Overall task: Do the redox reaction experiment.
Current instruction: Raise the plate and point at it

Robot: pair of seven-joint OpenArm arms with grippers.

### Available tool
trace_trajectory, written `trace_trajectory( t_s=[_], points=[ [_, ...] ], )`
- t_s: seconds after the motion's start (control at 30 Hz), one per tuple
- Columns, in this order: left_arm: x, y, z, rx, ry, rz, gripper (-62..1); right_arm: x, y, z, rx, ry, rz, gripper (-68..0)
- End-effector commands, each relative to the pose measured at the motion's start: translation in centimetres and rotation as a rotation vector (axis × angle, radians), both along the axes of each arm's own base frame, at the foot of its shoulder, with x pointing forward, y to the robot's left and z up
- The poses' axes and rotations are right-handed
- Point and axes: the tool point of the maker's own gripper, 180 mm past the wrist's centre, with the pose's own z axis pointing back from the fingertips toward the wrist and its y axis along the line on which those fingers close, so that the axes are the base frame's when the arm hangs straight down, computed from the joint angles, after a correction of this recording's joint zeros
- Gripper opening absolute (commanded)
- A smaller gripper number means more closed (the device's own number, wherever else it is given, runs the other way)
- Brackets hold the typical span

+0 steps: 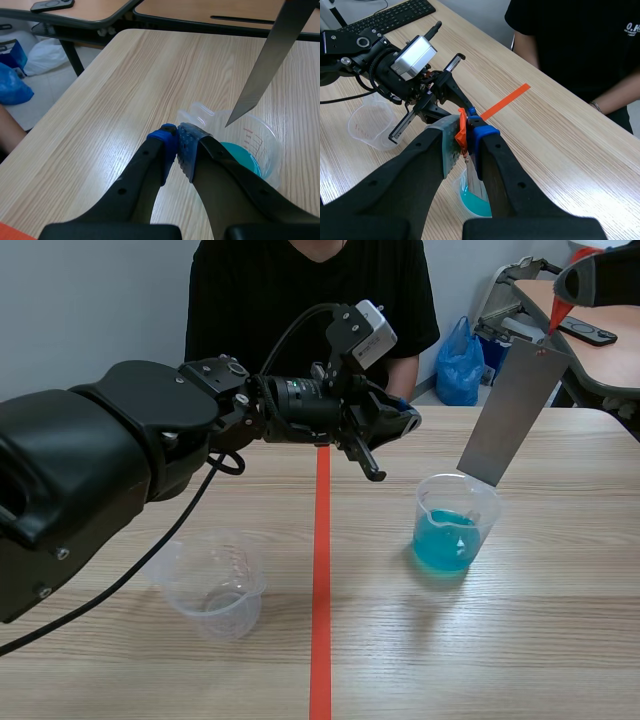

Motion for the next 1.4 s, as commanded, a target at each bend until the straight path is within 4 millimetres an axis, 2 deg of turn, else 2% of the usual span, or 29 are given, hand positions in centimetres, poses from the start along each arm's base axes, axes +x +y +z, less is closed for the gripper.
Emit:
trace_trajectory(
  t_s=[0.0,1.37],
  points=[
    [0.35,-0.30,1.29,-0.035,-0.017,0.000,-57.3,0.02,0.01,1.91,0.012,-0.052,0.012,-66.0],
    [0.00,-0.26,0.60,-0.028,-0.001,0.001,-57.3,0.02,0.02,1.91,0.013,-0.052,0.012,-66.0]
  ],
)
